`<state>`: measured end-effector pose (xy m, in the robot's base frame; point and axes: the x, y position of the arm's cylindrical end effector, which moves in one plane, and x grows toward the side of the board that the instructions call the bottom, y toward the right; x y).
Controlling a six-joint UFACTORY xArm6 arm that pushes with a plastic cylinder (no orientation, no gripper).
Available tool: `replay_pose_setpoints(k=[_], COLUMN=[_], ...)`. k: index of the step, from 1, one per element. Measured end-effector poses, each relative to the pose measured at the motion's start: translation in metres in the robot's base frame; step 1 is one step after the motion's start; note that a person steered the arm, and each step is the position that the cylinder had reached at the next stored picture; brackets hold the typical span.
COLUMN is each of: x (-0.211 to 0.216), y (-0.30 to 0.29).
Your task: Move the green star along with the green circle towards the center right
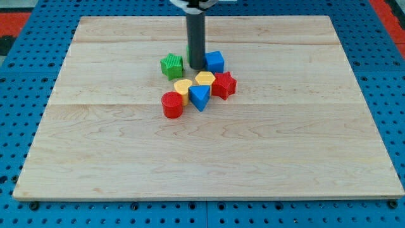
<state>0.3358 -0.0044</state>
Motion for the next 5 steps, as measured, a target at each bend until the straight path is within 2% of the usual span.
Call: replay_pose_setpoints(k=[1, 3, 4, 5], x=[0.009, 0.022, 0.033, 0.071], y=[-0.002, -0.090, -0.094, -0.095])
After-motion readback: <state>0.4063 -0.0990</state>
